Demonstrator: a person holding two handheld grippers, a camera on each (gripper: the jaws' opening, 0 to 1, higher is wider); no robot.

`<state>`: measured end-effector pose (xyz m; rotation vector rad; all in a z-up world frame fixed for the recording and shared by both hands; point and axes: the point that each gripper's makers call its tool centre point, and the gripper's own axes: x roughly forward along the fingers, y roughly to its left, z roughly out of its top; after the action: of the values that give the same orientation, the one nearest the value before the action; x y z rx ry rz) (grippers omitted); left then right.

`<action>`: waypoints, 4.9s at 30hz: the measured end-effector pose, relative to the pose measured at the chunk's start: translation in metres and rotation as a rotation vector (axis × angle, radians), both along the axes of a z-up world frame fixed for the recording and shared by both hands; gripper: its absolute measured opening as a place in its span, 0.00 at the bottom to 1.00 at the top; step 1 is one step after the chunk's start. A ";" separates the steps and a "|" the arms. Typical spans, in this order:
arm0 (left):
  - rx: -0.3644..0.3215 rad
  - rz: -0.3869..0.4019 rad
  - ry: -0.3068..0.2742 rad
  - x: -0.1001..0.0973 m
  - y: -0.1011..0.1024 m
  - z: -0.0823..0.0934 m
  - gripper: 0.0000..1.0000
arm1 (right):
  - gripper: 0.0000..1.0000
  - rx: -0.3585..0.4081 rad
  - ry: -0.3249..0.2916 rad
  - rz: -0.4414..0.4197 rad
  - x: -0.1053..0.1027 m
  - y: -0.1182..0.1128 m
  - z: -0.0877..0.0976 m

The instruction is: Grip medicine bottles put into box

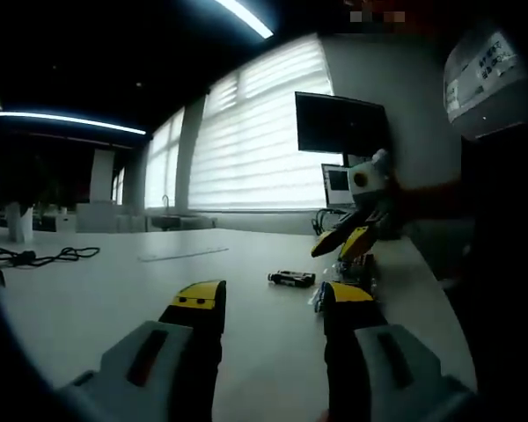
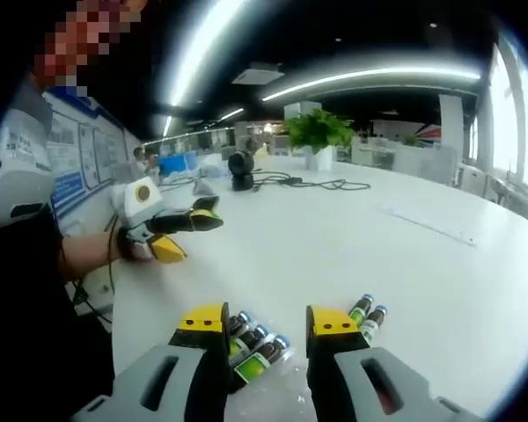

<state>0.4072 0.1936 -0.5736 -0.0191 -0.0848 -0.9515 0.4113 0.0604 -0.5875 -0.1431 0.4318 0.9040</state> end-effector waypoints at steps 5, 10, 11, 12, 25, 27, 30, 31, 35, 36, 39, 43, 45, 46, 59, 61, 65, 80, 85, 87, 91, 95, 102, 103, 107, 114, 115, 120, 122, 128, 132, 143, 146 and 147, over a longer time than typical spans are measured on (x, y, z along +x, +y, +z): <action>0.001 -0.033 0.008 -0.003 -0.004 0.000 0.37 | 0.29 0.033 0.021 -0.103 0.000 -0.005 0.004; 0.009 -0.044 -0.001 -0.005 -0.007 0.000 0.37 | 0.29 0.057 0.027 -0.181 -0.004 -0.005 0.006; 0.009 -0.045 -0.001 -0.006 -0.007 0.000 0.37 | 0.29 0.064 0.033 -0.208 -0.004 -0.005 0.005; 0.008 -0.045 -0.001 -0.006 -0.006 0.000 0.37 | 0.29 0.056 0.038 -0.232 -0.004 -0.006 0.004; -0.019 -0.046 0.005 -0.005 -0.004 0.004 0.37 | 0.22 0.078 0.151 -0.463 -0.013 -0.014 -0.017; -0.020 -0.044 0.005 -0.005 -0.004 0.004 0.37 | 0.16 0.080 0.155 -0.488 -0.013 -0.015 -0.018; -0.022 -0.044 0.006 -0.004 -0.004 0.004 0.37 | 0.12 0.083 0.149 -0.512 -0.014 -0.015 -0.020; -0.022 -0.044 0.007 -0.004 -0.004 0.004 0.37 | 0.11 0.082 0.151 -0.510 -0.016 -0.014 -0.022; -0.017 -0.038 0.006 -0.004 -0.004 0.004 0.37 | 0.11 0.080 0.162 -0.505 -0.021 -0.010 -0.029; -0.016 -0.034 0.006 -0.004 -0.003 0.004 0.37 | 0.09 0.062 0.137 -0.526 -0.019 -0.015 -0.029; -0.017 -0.029 0.006 -0.003 -0.003 0.003 0.37 | 0.00 0.060 0.138 -0.553 -0.020 -0.019 -0.030; -0.016 -0.036 0.005 -0.004 -0.003 0.003 0.37 | 0.00 0.028 0.128 -0.544 -0.025 -0.016 -0.033; -0.016 -0.038 0.005 -0.005 -0.004 0.003 0.37 | 0.00 0.011 0.111 -0.547 -0.026 -0.016 -0.034; -0.016 -0.038 0.005 -0.005 -0.004 0.003 0.37 | 0.00 0.005 0.107 -0.549 -0.027 -0.017 -0.034; -0.016 -0.044 0.002 -0.006 -0.004 0.004 0.37 | 0.00 -0.092 0.006 -0.573 -0.027 -0.019 -0.035; -0.016 -0.046 0.002 -0.007 -0.005 0.004 0.37 | 0.00 -0.109 -0.022 -0.573 -0.025 -0.018 -0.036; -0.018 -0.047 0.001 -0.007 -0.005 0.005 0.37 | 0.00 -0.124 -0.021 -0.567 -0.027 -0.018 -0.038; -0.026 -0.055 0.002 -0.008 -0.005 0.006 0.37 | 0.09 -0.136 0.064 -0.573 -0.026 -0.016 -0.046; -0.031 -0.064 -0.001 -0.010 -0.005 0.007 0.37 | 0.07 -0.130 0.093 -0.626 -0.028 -0.014 -0.047; -0.033 -0.068 -0.001 -0.010 -0.005 0.007 0.37 | 0.07 -0.121 0.098 -0.667 -0.028 -0.017 -0.047; -0.038 -0.079 0.000 -0.011 -0.006 0.008 0.37 | 0.06 -0.095 0.114 -0.739 -0.026 -0.020 -0.047; -0.045 -0.094 -0.001 -0.014 -0.007 0.009 0.37 | 0.06 -0.050 0.151 -0.813 -0.026 -0.022 -0.047; -0.068 -0.127 0.000 -0.018 -0.007 0.012 0.37 | 0.06 -0.020 0.167 -0.848 -0.027 -0.016 -0.047; -0.071 -0.131 0.001 -0.019 -0.008 0.012 0.37 | 0.04 -0.021 0.163 -0.850 -0.027 -0.016 -0.046; -0.077 -0.138 0.001 -0.020 -0.007 0.013 0.37 | 0.09 0.031 0.113 -0.813 -0.027 -0.010 -0.023; -0.062 -0.125 -0.002 -0.018 -0.007 0.011 0.37 | 0.11 0.018 0.028 -0.791 -0.003 -0.043 0.010; -0.053 -0.124 -0.003 -0.019 -0.008 0.009 0.37 | 0.10 0.015 0.024 -0.793 0.003 -0.049 0.012; -0.020 -0.103 -0.013 -0.017 -0.009 0.006 0.37 | 0.09 0.002 0.030 -0.783 0.028 -0.057 0.010; -0.026 -0.092 -0.007 -0.014 -0.007 0.006 0.37 | 0.10 -0.003 0.043 -0.769 0.035 -0.055 0.005; -0.029 -0.069 0.002 -0.009 -0.004 0.006 0.37 | 0.10 -0.061 0.094 -0.715 0.055 -0.058 -0.014; -0.039 -0.047 0.008 -0.006 -0.002 0.007 0.37 | 0.12 -0.074 0.118 -0.687 0.069 -0.055 -0.020; -0.056 -0.037 0.018 -0.002 0.000 0.008 0.37 | 0.09 -0.164 0.151 -0.671 0.077 -0.058 -0.043; -0.057 -0.038 0.017 -0.002 0.000 0.008 0.37 | 0.08 -0.173 0.159 -0.682 0.076 -0.062 -0.048; -0.057 -0.038 0.017 -0.003 0.000 0.008 0.37 | 0.07 -0.171 0.163 -0.689 0.076 -0.064 -0.048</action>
<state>0.4047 0.1932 -0.5652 -0.0813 -0.0961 -0.9869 0.4873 -0.0032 -0.6357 -0.0673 0.6579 0.1996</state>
